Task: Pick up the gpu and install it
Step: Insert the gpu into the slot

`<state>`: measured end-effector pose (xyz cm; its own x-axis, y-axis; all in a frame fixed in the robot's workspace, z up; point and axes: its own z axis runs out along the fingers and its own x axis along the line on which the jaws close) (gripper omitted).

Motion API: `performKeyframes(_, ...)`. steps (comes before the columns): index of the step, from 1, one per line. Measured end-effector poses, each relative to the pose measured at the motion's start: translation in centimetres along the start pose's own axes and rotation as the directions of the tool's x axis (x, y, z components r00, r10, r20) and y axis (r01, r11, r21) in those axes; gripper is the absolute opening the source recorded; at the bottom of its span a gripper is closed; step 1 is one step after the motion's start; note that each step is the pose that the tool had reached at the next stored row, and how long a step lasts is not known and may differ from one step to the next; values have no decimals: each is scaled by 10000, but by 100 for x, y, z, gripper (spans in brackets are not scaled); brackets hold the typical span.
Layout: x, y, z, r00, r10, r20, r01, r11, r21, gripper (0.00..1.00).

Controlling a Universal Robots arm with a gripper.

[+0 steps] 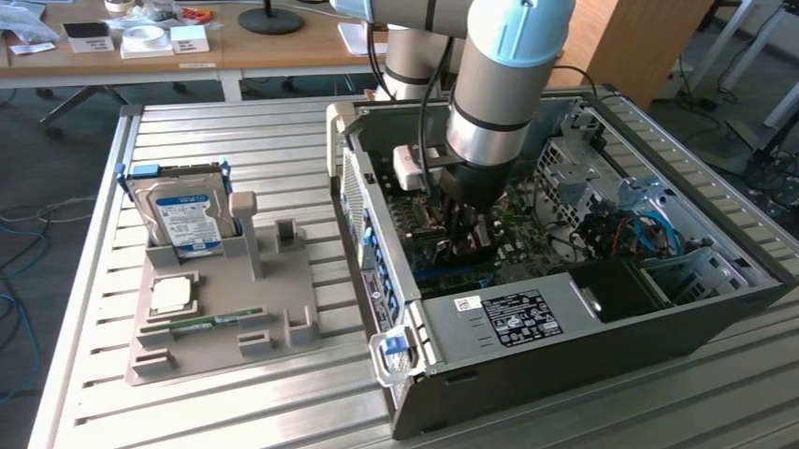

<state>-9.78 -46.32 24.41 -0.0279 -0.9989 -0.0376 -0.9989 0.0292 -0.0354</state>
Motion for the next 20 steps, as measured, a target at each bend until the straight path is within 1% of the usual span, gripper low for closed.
performKeyframes(20,-6,3,17,10000,0,0,0,10000,0,27)
